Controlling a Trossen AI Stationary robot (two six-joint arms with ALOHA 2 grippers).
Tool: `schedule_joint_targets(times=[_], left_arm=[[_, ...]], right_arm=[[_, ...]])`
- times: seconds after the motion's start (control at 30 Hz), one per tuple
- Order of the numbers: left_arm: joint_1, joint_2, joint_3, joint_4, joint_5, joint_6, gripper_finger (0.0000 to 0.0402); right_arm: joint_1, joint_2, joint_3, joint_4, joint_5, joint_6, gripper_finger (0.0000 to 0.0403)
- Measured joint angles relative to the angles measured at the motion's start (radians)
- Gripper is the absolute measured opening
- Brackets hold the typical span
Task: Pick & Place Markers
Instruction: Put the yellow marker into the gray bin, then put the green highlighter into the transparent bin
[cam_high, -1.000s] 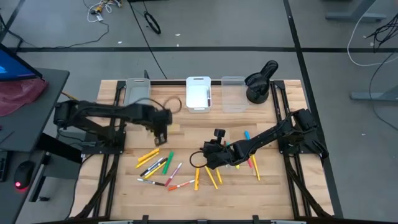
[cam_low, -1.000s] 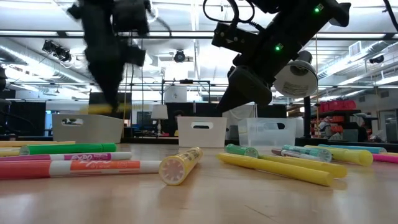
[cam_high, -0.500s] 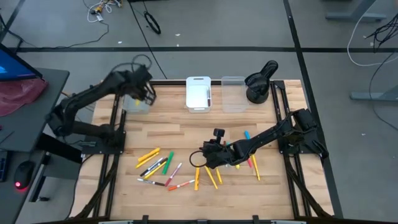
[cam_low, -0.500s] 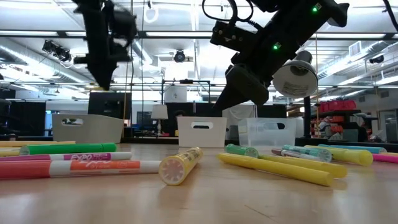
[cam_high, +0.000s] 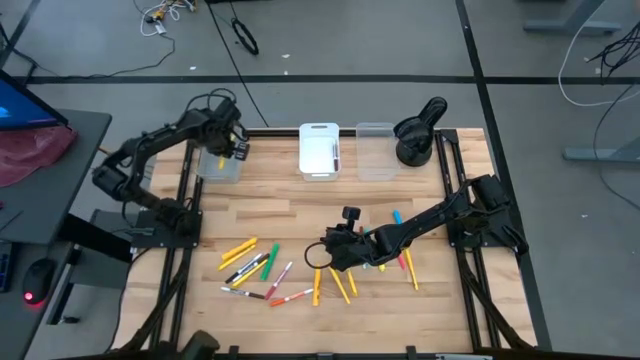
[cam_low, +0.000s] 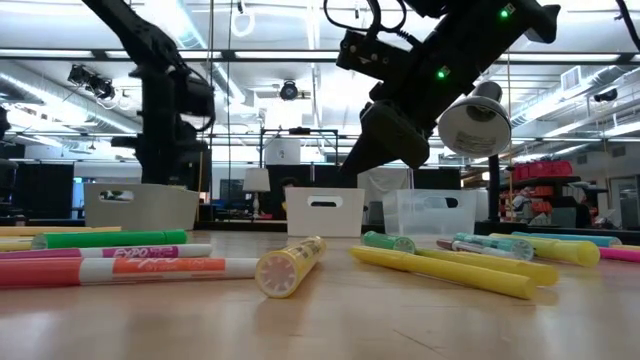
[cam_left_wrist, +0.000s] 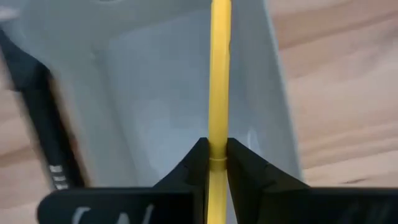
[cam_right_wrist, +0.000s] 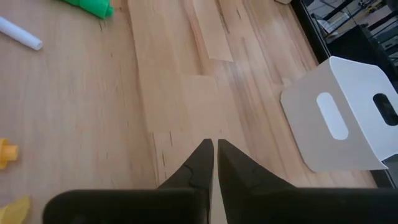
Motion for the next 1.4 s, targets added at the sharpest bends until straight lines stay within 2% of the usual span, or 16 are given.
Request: schedule_joint_targets(times=[0.5,0.77,0.9,1.13,1.27,1.4], left_arm=[[0.032,0.215,0.001,0.081,0.001,-0.025,0.0058],[0.032,0.226,0.001,0.097,-0.007,0.009,0.0071],[0.032,0.226,0.001,0.097,-0.007,0.055,0.0091],[0.032,0.149,0.001,0.07,0.02,0.088,0.0149],[0.024,0.041,0.001,0.022,0.019,0.09,0.017],[-0.017,-0.101,0.001,-0.01,0.059,0.08,0.0173]], right_arm=[[0.0,0.0,0.0,0.021,0.0,-0.007,0.0025],[0.0,0.0,0.0,0.028,0.0,-0.018,0.0025],[0.0,0.0,0.0,0.029,0.0,-0.018,0.0025],[0.0,0.0,0.0,0.032,0.0,-0.018,0.0025],[0.0,0.0,0.0,0.032,0.0,-0.018,0.0025],[0.0,-0.016,0.0,0.031,-0.001,-0.018,0.0025]])
